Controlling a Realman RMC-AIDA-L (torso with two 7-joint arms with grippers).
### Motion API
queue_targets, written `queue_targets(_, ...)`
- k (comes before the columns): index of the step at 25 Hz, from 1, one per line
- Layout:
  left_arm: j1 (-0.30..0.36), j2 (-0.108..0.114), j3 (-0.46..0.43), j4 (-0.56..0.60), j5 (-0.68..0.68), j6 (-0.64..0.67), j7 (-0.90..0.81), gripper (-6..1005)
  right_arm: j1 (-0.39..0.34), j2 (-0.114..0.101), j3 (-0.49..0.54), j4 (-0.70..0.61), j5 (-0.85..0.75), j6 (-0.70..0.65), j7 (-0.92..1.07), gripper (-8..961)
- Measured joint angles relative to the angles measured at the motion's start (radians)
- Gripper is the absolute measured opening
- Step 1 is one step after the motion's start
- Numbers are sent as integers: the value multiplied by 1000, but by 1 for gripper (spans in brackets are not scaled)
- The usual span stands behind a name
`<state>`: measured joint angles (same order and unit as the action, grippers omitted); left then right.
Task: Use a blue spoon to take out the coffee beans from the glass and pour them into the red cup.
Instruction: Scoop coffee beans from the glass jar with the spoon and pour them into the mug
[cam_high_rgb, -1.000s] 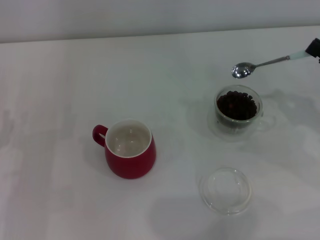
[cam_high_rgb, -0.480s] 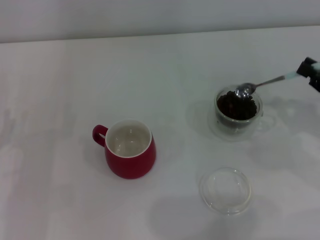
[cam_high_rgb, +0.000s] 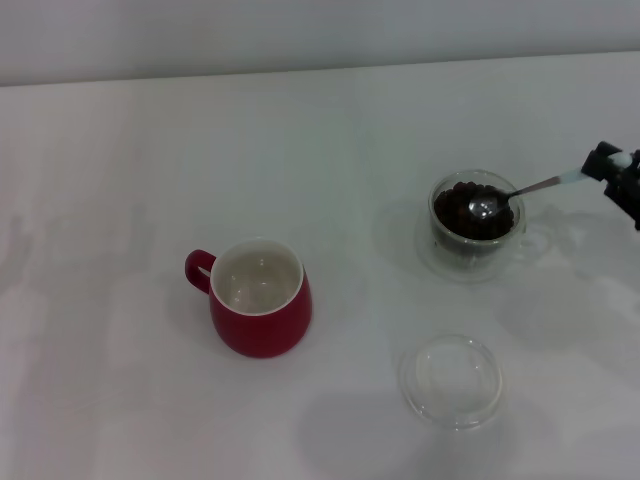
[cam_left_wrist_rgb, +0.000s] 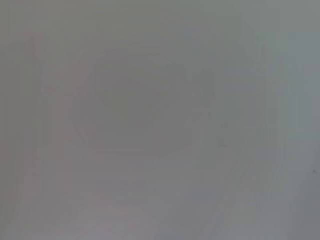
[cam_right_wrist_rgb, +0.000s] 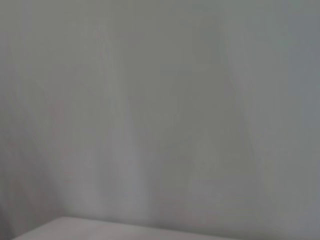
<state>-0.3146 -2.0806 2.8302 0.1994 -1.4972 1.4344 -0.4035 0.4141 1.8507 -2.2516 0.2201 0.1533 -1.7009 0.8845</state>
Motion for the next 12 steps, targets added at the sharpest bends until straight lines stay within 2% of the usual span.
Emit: queue_targets(12, 0, -1, 0, 0, 0, 0, 0, 895, 8, 8, -35, 1, 0, 26, 66, 152)
